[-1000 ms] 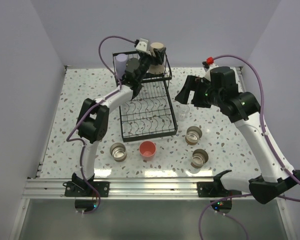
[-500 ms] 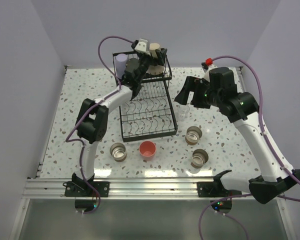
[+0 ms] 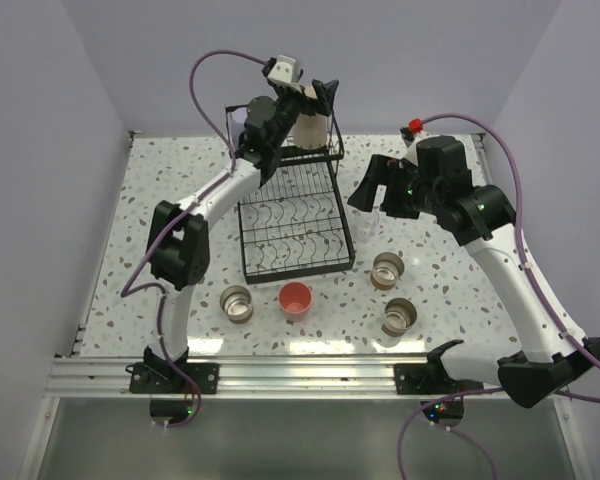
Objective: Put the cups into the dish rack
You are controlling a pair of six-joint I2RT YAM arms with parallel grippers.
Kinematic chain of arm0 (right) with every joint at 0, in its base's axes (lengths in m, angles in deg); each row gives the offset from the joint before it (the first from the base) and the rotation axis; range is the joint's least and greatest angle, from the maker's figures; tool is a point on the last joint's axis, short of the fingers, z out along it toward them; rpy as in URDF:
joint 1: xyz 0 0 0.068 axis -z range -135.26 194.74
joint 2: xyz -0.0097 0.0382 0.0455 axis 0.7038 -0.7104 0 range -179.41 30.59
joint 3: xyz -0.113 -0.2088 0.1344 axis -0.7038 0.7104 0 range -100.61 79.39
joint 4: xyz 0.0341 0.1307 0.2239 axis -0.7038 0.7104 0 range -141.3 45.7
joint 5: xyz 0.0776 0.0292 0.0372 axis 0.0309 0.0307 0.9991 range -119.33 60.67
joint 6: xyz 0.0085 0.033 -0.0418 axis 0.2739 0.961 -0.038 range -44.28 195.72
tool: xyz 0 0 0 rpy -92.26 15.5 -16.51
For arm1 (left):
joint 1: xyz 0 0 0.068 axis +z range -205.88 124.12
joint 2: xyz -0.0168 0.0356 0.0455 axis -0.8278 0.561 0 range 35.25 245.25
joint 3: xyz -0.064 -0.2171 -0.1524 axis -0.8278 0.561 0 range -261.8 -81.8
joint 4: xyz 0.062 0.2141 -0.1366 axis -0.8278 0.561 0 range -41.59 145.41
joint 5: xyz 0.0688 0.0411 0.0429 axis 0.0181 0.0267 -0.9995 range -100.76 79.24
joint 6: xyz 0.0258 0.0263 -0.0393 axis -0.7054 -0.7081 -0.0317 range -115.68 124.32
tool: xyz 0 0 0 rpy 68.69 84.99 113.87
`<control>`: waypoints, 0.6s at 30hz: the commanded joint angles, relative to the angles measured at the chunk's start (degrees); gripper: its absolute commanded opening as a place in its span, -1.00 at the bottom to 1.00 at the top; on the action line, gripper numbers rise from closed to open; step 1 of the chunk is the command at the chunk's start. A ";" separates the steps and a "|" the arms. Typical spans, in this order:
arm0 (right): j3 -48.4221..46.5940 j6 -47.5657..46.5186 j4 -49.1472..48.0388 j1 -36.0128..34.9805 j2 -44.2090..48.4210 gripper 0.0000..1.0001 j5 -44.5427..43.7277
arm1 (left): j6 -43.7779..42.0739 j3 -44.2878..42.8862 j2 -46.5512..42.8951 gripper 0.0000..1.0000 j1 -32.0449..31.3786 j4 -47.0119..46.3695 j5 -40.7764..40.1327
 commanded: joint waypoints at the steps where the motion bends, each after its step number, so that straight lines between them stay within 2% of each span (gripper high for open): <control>1: -0.01 -0.24 -2.29 -0.26 0.89 0.70 0.86 | 0.36 -4.86 -5.45 1.00 0.54 1.10 1.29; 8: -0.45 -3.23 -1.24 -0.26 1.33 0.69 -0.19 | 0.62 -6.36 -14.56 1.00 3.34 9.88 3.14; 15: -1.95 -9.29 4.12 -3.68 -2.53 0.61 0.86 | 5.88 4.80 -29.52 0.96 9.15 22.61 -1.08; 18: -2.83 -11.66 5.80 -8.33 -5.26 0.61 -0.46 | 6.16 8.40 -34.70 0.96 10.91 30.35 -3.71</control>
